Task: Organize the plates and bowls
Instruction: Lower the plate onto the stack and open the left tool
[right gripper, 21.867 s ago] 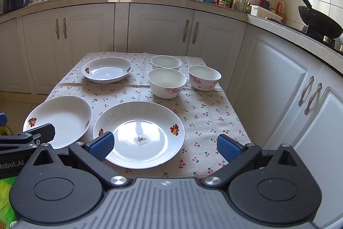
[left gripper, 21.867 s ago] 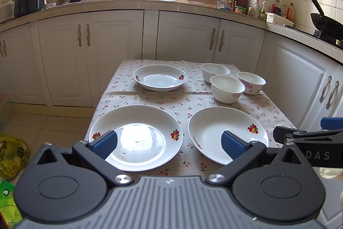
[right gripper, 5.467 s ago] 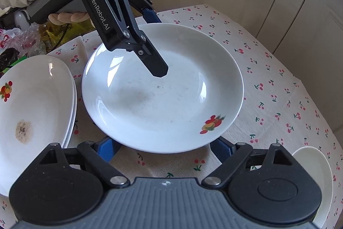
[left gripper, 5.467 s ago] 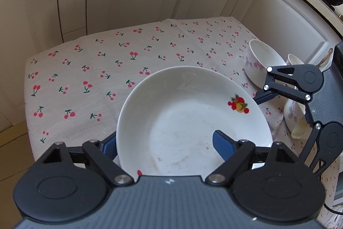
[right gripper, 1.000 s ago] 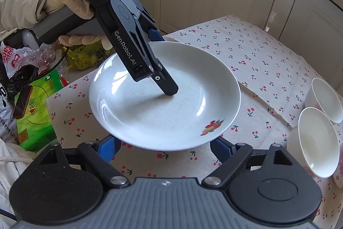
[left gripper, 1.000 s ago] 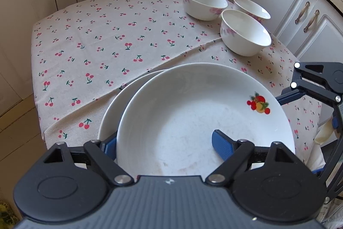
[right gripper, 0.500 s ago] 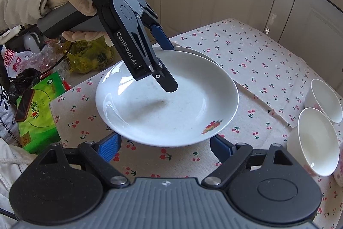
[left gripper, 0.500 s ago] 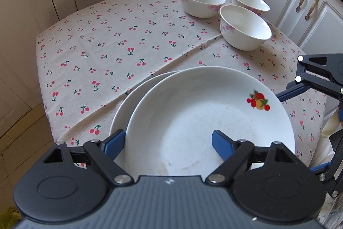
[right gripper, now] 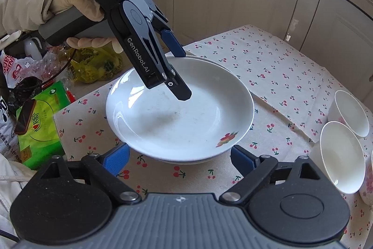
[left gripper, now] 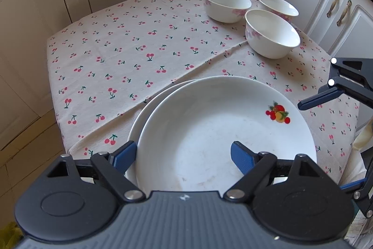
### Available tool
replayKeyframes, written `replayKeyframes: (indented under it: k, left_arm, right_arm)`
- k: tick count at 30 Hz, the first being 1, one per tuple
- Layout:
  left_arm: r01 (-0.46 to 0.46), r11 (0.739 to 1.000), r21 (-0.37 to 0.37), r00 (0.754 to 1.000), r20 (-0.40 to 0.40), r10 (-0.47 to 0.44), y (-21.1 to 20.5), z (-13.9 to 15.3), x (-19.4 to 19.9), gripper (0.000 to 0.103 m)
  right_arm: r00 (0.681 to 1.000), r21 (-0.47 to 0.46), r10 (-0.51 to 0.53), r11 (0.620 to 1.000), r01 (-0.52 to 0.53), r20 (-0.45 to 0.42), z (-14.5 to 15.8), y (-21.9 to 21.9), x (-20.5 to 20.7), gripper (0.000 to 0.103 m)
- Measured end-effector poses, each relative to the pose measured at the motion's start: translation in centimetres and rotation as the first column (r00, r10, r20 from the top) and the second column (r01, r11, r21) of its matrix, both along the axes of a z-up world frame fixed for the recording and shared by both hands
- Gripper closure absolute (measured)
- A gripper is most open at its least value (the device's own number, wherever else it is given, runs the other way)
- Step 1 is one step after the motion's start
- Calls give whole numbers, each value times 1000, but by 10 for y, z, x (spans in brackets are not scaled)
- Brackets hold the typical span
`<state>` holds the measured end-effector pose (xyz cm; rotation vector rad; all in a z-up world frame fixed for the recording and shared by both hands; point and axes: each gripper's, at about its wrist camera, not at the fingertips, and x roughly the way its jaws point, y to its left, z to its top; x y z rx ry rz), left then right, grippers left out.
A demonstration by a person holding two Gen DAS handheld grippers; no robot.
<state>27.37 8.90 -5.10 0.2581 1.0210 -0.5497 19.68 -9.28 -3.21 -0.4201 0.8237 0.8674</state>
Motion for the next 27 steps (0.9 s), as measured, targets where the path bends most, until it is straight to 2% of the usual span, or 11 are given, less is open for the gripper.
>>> replayKeyframes:
  k: [7, 10, 16, 23, 27]
  left_arm:
    - [-37, 999, 6, 999, 27, 37, 6, 3, -1, 15]
    - [-48, 999, -14, 998, 28, 48, 10, 5, -2, 15]
    - [-38, 999, -30, 997, 71, 40, 7, 15, -12, 15]
    - [-11, 999, -38, 991, 133, 15, -7, 28, -35, 14]
    - [3, 999, -40, 987, 162, 4, -21, 33, -53, 14]
  right_arm:
    - [1000, 8, -21, 1000, 21, 23, 4, -2, 1, 2]
    - [999, 6, -29, 1000, 29, 35, 5, -3, -2, 0]
    - [996, 13, -60, 998, 59, 70, 10, -9, -8, 0]
    - [979, 27, -162, 987, 159, 125, 16, -23, -16, 0]
    - [954, 44, -244, 970, 240, 172, 18, -35, -23, 0]
